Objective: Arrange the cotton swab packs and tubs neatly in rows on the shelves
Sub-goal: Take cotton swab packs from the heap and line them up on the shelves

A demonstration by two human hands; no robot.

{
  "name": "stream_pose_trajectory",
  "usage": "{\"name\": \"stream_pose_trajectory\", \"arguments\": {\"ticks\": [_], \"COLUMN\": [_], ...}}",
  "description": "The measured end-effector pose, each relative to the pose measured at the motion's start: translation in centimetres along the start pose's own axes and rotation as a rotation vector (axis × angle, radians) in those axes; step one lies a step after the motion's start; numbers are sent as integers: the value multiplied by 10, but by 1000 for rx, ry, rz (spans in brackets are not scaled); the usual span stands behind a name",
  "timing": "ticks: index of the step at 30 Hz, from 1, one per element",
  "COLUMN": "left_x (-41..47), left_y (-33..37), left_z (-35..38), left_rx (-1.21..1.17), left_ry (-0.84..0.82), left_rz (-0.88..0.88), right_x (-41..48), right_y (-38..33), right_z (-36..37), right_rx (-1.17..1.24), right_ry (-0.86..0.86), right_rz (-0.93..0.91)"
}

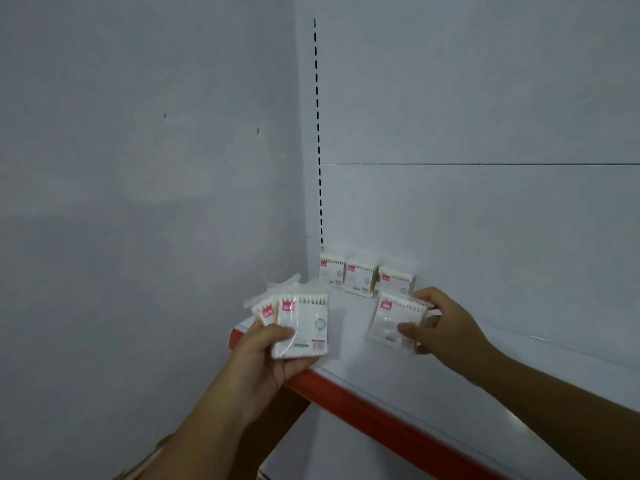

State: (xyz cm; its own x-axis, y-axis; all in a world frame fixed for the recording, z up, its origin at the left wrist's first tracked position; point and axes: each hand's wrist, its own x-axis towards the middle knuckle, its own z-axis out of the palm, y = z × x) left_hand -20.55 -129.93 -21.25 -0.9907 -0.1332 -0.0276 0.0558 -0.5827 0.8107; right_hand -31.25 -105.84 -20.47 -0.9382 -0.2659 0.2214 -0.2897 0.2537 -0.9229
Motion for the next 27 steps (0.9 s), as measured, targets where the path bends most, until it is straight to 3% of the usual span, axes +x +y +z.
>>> {"name": "stream_pose_trajectory", "arguments": {"ticks": [3, 6, 13, 17, 20, 22, 24, 27], "left_x": [42, 77, 143, 186, 214, 228, 239, 250], "left_y": [19, 37, 76, 80, 71, 62, 55, 43], "left_z": [-22, -37, -75, -87, -90, -85, -75, -57], "left_rx": [16, 62, 95, 78, 106, 94, 95, 142], "left_ry": [20, 14, -88, -177, -283, -339, -403, -483], "left_rz": [-11, -18, -33, -114, -201, -267, -307, -331], "right_x": [43, 90, 177, 200, 206, 200, 188, 162], "right_y": [3, 9, 23, 38, 47, 47, 37, 16], "right_z": [26, 55, 119, 130, 126, 125, 124, 121], "right_rx": [-89, -403, -601, -1078, -1207, -1195, -1034, -383], "right_ry": [64, 105, 150, 364, 427, 445, 480, 463], "right_rz": [-37, -132, -224, -579, -576, -543, -508, -226]}}
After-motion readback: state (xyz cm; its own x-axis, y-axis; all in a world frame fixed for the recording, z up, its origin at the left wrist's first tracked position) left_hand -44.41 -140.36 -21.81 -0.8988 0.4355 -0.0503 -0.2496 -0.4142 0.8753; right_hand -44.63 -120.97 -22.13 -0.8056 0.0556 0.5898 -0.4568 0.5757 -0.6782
